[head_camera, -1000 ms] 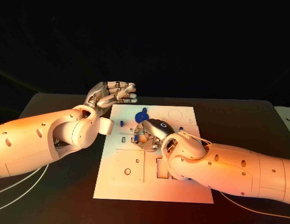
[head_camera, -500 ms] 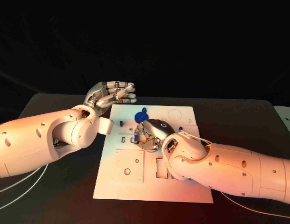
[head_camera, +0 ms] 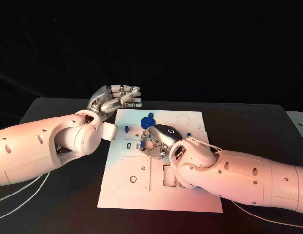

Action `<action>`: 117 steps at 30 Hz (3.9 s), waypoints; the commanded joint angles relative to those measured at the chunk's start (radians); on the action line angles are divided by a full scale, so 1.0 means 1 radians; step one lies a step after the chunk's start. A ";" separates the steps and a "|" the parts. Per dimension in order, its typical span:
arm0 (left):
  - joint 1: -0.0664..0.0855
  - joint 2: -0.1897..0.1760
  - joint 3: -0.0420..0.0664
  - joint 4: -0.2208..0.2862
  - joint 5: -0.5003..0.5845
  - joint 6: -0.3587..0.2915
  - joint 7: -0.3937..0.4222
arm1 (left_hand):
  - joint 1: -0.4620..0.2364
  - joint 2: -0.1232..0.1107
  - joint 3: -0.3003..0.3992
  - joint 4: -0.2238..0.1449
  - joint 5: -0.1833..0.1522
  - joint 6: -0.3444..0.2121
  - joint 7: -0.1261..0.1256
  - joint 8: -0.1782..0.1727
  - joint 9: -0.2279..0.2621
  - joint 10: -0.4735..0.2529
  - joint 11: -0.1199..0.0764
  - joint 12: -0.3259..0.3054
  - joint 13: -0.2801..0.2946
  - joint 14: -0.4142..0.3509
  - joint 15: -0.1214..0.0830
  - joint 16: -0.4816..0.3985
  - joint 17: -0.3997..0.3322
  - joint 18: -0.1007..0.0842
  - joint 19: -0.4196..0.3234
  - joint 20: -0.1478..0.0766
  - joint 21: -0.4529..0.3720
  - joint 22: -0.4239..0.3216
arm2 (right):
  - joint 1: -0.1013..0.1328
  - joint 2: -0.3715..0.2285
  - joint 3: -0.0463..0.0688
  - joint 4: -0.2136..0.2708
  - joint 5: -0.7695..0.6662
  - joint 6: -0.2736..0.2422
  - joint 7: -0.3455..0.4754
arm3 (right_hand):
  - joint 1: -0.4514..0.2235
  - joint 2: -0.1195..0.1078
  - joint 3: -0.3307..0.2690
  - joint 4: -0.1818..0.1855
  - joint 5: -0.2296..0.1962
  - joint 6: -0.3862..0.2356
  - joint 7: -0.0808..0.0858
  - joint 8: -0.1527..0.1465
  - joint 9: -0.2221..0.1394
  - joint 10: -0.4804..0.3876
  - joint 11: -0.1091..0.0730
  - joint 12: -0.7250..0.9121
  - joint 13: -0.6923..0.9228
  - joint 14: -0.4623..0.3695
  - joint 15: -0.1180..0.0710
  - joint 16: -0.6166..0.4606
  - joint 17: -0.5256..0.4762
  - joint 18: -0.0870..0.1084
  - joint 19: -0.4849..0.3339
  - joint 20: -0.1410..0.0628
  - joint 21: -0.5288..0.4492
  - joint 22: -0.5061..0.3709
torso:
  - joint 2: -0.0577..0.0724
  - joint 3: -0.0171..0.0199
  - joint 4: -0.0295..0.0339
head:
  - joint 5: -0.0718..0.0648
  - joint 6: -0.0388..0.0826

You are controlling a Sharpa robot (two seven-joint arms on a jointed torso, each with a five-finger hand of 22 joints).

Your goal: Assemble the parts on the task board

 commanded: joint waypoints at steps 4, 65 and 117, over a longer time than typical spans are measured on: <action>0.001 0.003 0.001 0.002 0.002 0.011 0.005 | 0.005 0.007 0.005 0.001 0.004 -0.008 0.025 -0.007 -0.001 -0.007 0.002 -0.003 0.001 -0.009 -0.001 -0.006 0.002 0.014 0.002 0.007 -0.005 -0.002 | -0.004 0.000 -0.003 -0.002 -0.019 0.011 -0.009 | -0.010 -0.022 -0.012 0.007 -0.004 -0.028 0.008 -0.020 -0.010 -0.013 0.010 -0.016 0.132 0.106 0.004 0.003 0.263 -0.007 0.105 0.002 0.005 0.263 | 0.000 -0.0001 0.0003 | -0.002 0.001; 0.053 0.111 0.000 -0.166 -0.835 0.390 -0.799 | -0.292 0.100 -0.230 0.012 -0.005 0.123 -0.126 0.174 0.227 0.260 -0.171 0.499 0.510 0.551 -0.194 1.156 1.126 -0.030 0.316 -0.194 0.909 0.724 | 0.162 -0.522 0.031 0.213 0.505 -0.095 0.471 | 0.097 0.014 -0.273 0.151 0.107 -0.050 0.028 -0.074 -0.084 -0.046 0.029 -0.040 0.108 0.092 0.021 -0.018 0.214 0.026 0.036 0.020 -0.125 0.181 | -0.076 0.0169 -0.0162 | 0.042 -0.024; 0.093 0.263 -0.039 -0.259 -1.010 0.743 -0.997 | -0.288 0.221 -0.395 0.006 -0.121 0.053 -0.147 0.309 0.507 0.254 -0.190 0.812 0.801 0.569 -0.208 1.236 1.205 -0.061 0.366 -0.206 1.063 0.943 | 0.158 -0.497 0.019 0.166 0.485 -0.092 0.424 | 0.066 -0.007 -0.280 0.152 0.268 -0.073 0.027 -0.052 -0.081 -0.084 0.028 -0.085 0.069 0.098 0.018 -0.011 0.232 0.027 0.038 0.016 -0.133 0.180 | -0.072 0.0157 -0.0163 | 0.061 -0.050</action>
